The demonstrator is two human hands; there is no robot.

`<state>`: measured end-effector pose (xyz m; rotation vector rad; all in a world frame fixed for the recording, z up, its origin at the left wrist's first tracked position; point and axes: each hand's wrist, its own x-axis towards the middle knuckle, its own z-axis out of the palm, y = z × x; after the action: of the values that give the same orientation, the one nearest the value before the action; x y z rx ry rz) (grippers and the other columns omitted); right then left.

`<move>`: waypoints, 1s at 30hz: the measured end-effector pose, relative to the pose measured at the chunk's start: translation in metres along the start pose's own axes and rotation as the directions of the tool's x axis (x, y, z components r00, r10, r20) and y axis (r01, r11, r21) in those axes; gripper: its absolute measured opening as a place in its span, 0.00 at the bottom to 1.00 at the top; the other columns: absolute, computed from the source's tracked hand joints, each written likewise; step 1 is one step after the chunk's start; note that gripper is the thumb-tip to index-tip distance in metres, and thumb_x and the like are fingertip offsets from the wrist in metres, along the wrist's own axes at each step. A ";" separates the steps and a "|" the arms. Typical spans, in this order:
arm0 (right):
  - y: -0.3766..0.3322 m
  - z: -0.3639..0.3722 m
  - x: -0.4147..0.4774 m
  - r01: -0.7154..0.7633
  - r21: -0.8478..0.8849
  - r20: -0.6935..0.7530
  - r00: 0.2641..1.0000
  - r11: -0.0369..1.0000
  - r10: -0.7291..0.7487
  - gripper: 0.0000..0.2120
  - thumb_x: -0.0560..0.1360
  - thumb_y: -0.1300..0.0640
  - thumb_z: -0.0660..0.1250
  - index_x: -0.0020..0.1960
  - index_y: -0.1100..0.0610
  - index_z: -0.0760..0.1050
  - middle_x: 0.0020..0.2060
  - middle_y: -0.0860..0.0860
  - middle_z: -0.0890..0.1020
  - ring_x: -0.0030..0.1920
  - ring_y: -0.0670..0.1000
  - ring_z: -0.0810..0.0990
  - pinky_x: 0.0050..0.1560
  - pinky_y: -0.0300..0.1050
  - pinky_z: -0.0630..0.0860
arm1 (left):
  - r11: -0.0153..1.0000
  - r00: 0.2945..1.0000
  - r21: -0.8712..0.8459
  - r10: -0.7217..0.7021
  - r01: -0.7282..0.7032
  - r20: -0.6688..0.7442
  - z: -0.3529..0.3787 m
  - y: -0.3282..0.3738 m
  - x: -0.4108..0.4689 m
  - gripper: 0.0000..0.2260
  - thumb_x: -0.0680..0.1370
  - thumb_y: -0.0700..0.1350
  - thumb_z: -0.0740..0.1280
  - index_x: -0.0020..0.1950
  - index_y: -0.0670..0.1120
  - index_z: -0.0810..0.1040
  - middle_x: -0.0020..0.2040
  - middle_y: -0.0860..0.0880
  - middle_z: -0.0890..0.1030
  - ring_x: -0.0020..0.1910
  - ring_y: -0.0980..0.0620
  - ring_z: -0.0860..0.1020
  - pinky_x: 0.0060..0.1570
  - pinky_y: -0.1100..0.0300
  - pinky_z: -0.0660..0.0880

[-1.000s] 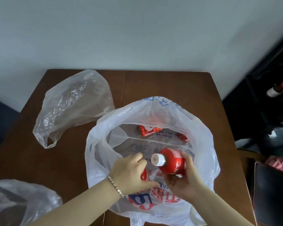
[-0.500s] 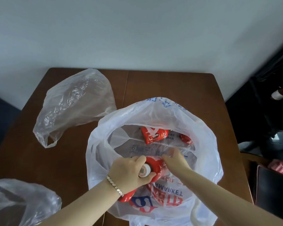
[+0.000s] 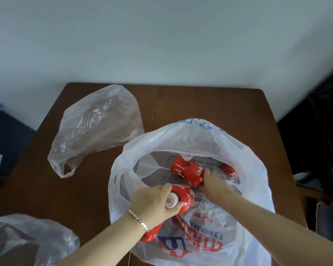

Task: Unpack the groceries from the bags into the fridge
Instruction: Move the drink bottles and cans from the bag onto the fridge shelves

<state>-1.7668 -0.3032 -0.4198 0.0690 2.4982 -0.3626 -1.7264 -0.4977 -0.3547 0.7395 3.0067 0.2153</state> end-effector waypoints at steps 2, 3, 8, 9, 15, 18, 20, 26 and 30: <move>0.000 0.000 -0.024 0.004 0.150 -0.001 1.000 0.989 -0.004 0.23 0.79 0.57 0.59 0.71 0.57 0.56 0.58 0.55 0.78 0.54 0.55 0.79 0.52 0.47 0.75 | 1.000 1.000 -0.022 -0.009 0.009 -0.029 0.005 -0.004 -0.004 0.22 0.71 0.67 0.54 0.39 0.50 0.77 0.27 0.55 0.79 0.22 0.57 0.76 0.23 0.71 0.61; 0.001 0.000 -0.035 0.003 0.207 -0.031 1.000 0.978 0.004 0.22 0.79 0.55 0.59 0.71 0.55 0.56 0.56 0.54 0.79 0.52 0.54 0.80 0.50 0.46 0.75 | 0.999 0.999 -0.033 -0.034 0.033 -0.025 0.007 -0.003 -0.005 0.22 0.70 0.67 0.55 0.36 0.50 0.76 0.24 0.55 0.77 0.19 0.57 0.74 0.22 0.73 0.58; 0.005 -0.015 -0.073 0.129 0.188 -0.209 0.974 0.974 -0.089 0.07 0.78 0.51 0.60 0.51 0.47 0.62 0.37 0.44 0.74 0.35 0.45 0.73 0.30 0.35 0.64 | 0.999 0.998 0.029 -0.036 0.034 0.059 -0.001 0.011 -0.021 0.26 0.75 0.68 0.53 0.60 0.51 0.71 0.51 0.53 0.81 0.47 0.54 0.80 0.38 0.67 0.66; 0.006 -0.019 -0.077 0.140 0.161 -0.215 0.971 0.977 -0.104 0.07 0.77 0.50 0.61 0.50 0.47 0.63 0.36 0.44 0.74 0.35 0.45 0.73 0.31 0.35 0.65 | 0.998 0.997 0.010 -0.057 0.057 0.045 -0.005 0.014 -0.024 0.27 0.74 0.69 0.53 0.59 0.50 0.72 0.49 0.53 0.82 0.46 0.54 0.80 0.37 0.68 0.67; 0.016 -0.047 -0.122 0.172 0.112 -0.204 0.968 0.979 -0.147 0.10 0.71 0.45 0.67 0.52 0.45 0.75 0.43 0.42 0.81 0.42 0.44 0.79 0.40 0.33 0.76 | 0.993 0.992 -0.081 -0.094 0.087 -0.084 -0.042 0.025 -0.031 0.21 0.68 0.67 0.60 0.37 0.49 0.77 0.26 0.55 0.78 0.21 0.55 0.75 0.24 0.76 0.55; 0.018 -0.066 -0.154 0.185 0.123 -0.283 0.948 0.975 -0.145 0.11 0.69 0.43 0.69 0.49 0.42 0.72 0.42 0.40 0.79 0.41 0.43 0.79 0.38 0.28 0.74 | 0.999 0.980 -0.005 -0.033 0.033 -0.194 -0.063 0.033 -0.034 0.23 0.71 0.68 0.58 0.43 0.49 0.76 0.31 0.55 0.79 0.27 0.55 0.75 0.26 0.75 0.56; 0.017 -0.078 -0.177 0.171 0.147 -0.372 0.922 0.974 -0.106 0.12 0.69 0.42 0.69 0.49 0.42 0.71 0.42 0.39 0.78 0.42 0.44 0.79 0.40 0.32 0.76 | 1.000 0.985 0.002 0.020 -0.020 -0.174 -0.077 0.040 -0.032 0.24 0.72 0.69 0.55 0.48 0.49 0.74 0.36 0.55 0.77 0.32 0.57 0.71 0.27 0.72 0.57; 0.003 -0.088 -0.263 0.055 0.226 -0.622 0.777 0.973 0.101 0.11 0.71 0.42 0.67 0.49 0.41 0.68 0.40 0.39 0.76 0.41 0.42 0.77 0.36 0.27 0.69 | 0.955 0.956 0.104 0.285 -0.278 -0.064 -0.122 0.070 -0.018 0.23 0.74 0.68 0.53 0.55 0.51 0.71 0.49 0.54 0.81 0.47 0.54 0.79 0.40 0.64 0.68; -0.003 -0.069 -0.325 -0.093 0.335 -0.713 0.625 0.937 0.317 0.10 0.70 0.41 0.67 0.47 0.40 0.68 0.36 0.39 0.76 0.38 0.41 0.75 0.33 0.29 0.66 | 0.836 0.838 0.166 0.540 -0.523 -0.081 -0.145 0.110 -0.025 0.23 0.74 0.68 0.53 0.54 0.52 0.71 0.51 0.55 0.80 0.49 0.53 0.79 0.39 0.64 0.64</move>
<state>-1.5412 -0.2766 -0.1773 0.7770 3.2001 -0.6857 -1.6642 -0.4308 -0.1953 1.6338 2.8634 0.0665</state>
